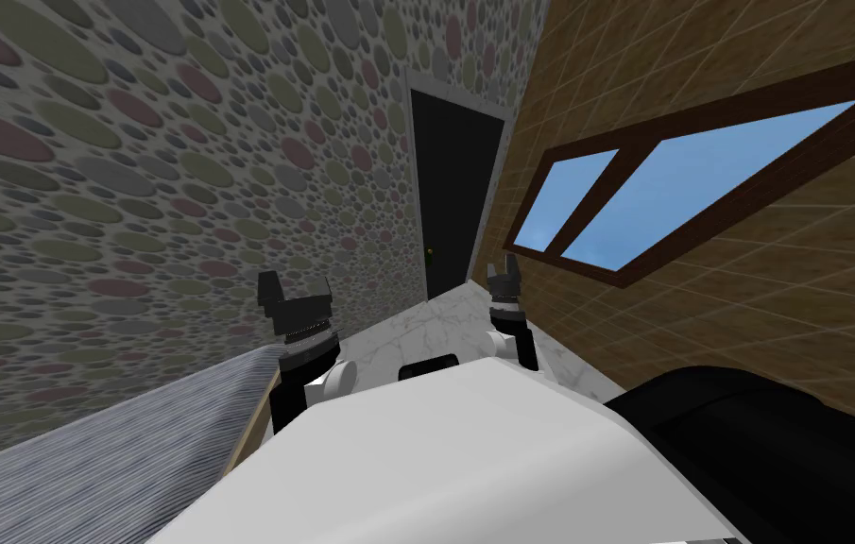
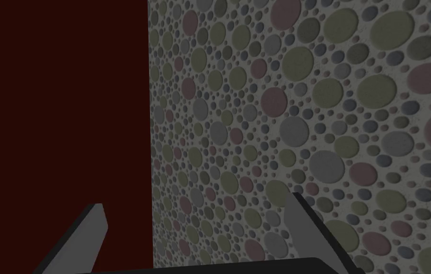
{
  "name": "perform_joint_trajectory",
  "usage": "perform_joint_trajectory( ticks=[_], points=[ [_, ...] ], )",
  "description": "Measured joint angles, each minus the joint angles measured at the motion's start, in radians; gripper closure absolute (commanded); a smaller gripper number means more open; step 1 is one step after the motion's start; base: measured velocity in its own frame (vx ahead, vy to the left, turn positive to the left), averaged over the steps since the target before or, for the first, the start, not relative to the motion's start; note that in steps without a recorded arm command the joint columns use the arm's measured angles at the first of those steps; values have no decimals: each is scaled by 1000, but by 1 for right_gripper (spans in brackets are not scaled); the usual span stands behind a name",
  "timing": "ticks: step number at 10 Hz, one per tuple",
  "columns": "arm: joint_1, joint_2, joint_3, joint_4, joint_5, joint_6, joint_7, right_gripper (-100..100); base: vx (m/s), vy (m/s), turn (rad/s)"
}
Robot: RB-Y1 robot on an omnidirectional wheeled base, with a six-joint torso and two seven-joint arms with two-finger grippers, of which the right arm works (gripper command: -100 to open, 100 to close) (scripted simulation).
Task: Pull the door open
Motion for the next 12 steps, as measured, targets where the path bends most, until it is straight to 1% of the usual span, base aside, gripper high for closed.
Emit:
perform_joint_trajectory(
  ticks=[1,3,4,5,7,10,11,12],
  points=[
    [-1,-7,5,11,-7,-5,-14,-100,111,-1,90],
    [-7,-24,8,28,-28,3,-55,-100,96,-1,46],
    [-5,-30,14,37,-36,2,-73,-100,90,2,82],
    [-7,-41,14,51,-48,-1,-95,-100,84,-9,76],
    [-14,-61,18,75,-73,2,-143,-100,90,-11,87],
    [-26,-91,32,121,-113,5,-222,-100,92,-32,104],
    [-29,-101,39,137,-127,6,-249,-100,69,-23,32],
    [-29,-109,40,143,-136,6,-267,-100,64,-11,64]
  ],
)
